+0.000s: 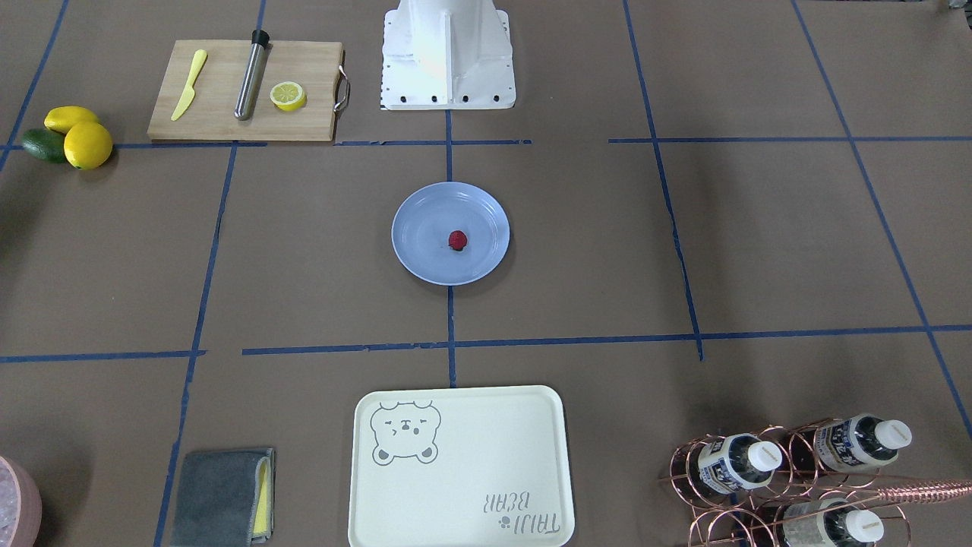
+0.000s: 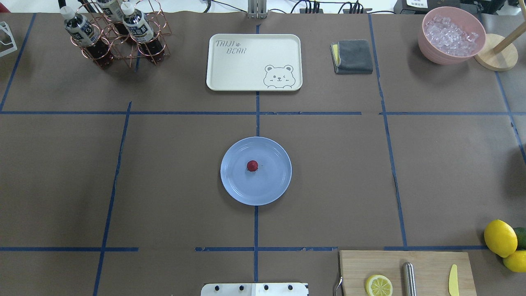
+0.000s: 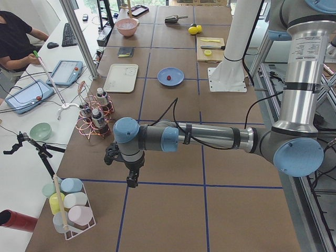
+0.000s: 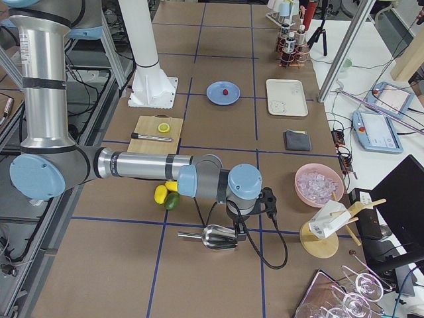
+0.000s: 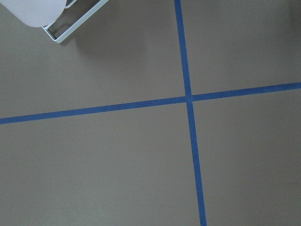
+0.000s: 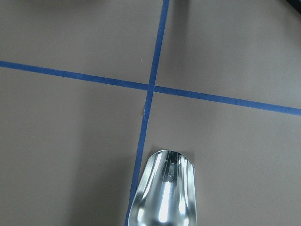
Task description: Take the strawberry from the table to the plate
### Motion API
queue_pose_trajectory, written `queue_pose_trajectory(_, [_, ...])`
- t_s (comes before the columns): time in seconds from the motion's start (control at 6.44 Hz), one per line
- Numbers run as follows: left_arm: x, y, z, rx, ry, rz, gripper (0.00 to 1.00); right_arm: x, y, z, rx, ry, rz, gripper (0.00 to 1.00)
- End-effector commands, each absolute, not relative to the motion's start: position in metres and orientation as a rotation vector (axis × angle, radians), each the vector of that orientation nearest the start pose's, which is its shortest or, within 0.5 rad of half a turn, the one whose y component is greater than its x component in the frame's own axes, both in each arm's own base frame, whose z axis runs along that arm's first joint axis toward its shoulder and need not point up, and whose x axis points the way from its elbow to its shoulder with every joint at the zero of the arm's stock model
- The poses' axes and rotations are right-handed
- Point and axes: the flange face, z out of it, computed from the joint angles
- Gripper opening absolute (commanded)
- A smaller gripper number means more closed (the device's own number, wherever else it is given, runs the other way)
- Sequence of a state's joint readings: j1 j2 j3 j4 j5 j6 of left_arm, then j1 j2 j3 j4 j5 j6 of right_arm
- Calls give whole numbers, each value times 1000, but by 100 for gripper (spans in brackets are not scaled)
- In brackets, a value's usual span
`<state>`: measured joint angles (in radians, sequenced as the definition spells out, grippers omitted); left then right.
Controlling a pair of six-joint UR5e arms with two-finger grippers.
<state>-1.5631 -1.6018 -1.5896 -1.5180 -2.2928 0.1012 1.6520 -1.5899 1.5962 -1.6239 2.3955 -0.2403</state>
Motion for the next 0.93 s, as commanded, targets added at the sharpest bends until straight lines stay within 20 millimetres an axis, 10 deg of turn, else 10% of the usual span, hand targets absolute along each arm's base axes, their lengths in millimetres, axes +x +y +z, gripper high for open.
queue_pose_trajectory(0.0, [-59, -494, 650, 11, 789, 86, 100, 97, -476, 653, 75, -855, -75, 100])
queue_pose_trajectory(0.78, [-59, -493, 650, 9, 794, 86, 100, 97, -475, 655, 69, -856, -66, 100])
